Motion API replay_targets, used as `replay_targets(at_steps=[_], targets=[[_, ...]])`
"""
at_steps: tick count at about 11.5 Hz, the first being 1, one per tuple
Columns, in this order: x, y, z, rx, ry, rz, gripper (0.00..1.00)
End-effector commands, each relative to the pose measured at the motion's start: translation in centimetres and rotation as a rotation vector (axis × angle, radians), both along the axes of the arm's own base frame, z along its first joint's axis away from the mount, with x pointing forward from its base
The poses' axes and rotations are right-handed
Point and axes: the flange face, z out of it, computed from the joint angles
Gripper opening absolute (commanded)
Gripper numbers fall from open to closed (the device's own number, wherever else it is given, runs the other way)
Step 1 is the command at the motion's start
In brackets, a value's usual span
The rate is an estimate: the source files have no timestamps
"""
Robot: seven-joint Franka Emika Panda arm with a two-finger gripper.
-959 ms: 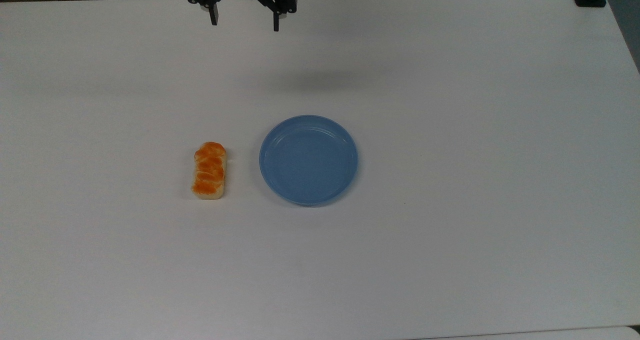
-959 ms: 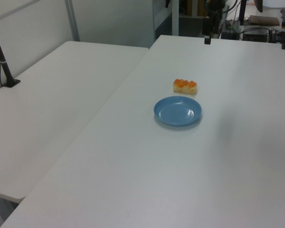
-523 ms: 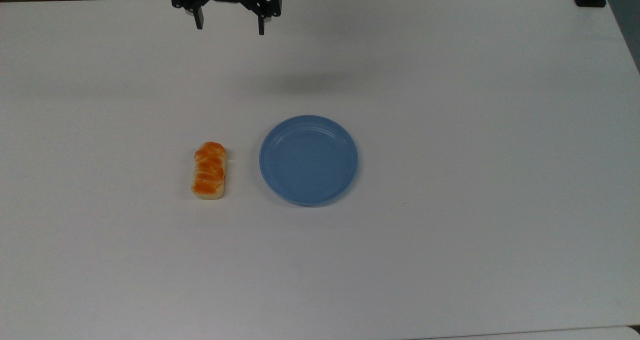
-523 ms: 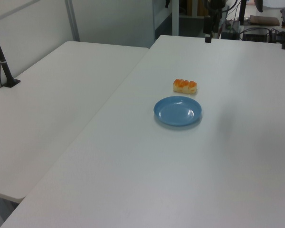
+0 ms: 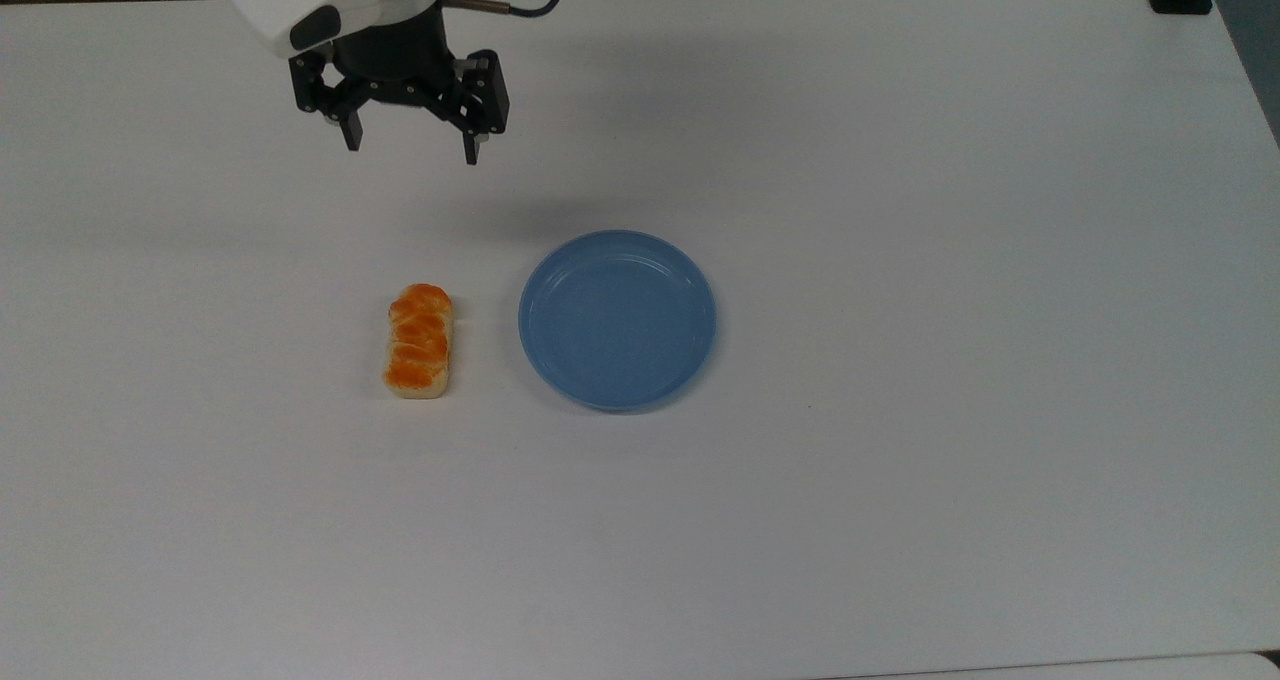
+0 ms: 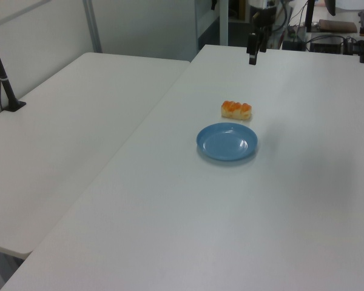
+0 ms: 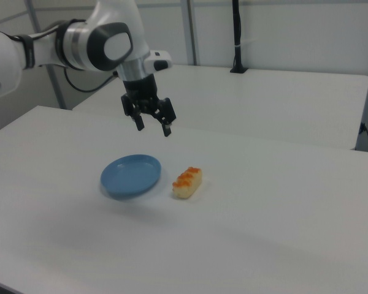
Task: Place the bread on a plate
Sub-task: 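Move the open gripper down toward the orange-topped bread roll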
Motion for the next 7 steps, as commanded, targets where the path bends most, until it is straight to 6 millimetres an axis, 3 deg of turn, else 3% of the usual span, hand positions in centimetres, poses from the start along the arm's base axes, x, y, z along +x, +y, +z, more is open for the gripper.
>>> replay_targets(at_steps=[1, 3, 7], targets=[[1.8, -1.6, -3.4, 0.002, -0.029, 0.006, 1.0], [2.9, -2.4, -6.1, -0.001, -0.026, 0.038, 1.0], [5.3, -2.6, -13.6, -0.026, -0.007, 0.058, 1.0]])
